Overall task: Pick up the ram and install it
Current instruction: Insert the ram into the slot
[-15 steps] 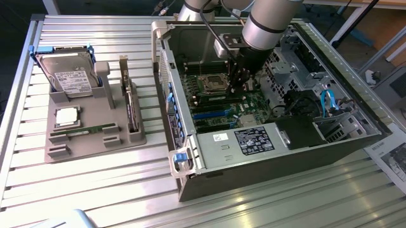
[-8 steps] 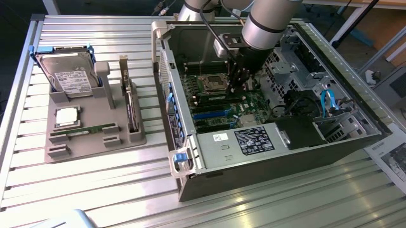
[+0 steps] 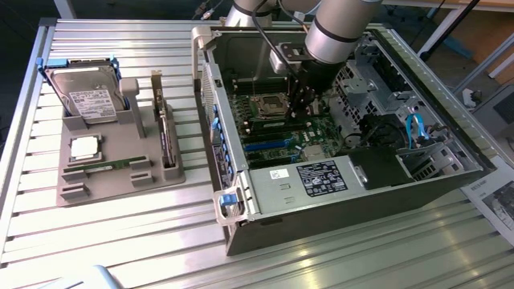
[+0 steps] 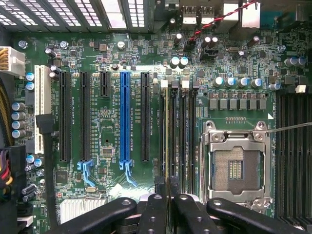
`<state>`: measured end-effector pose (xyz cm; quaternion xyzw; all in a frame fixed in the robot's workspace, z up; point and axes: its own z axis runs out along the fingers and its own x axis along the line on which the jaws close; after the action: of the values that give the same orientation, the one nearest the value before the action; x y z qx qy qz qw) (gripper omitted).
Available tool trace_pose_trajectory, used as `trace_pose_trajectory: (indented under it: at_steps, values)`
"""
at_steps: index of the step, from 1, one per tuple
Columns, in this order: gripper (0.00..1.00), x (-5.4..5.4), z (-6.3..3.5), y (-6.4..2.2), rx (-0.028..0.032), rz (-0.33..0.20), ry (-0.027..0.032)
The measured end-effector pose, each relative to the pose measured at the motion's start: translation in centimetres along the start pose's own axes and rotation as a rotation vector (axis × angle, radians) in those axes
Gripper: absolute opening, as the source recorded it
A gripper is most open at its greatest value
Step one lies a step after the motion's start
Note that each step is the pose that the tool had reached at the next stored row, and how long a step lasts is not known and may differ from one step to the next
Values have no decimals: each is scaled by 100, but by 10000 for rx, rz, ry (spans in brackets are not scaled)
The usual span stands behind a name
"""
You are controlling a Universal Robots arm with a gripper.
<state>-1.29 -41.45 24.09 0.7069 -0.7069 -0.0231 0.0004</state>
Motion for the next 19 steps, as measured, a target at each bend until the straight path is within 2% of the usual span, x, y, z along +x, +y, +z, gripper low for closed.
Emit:
trace_pose_trajectory:
  at_steps: [19]
  values:
    - [12, -1, 20, 2, -2, 1, 3]
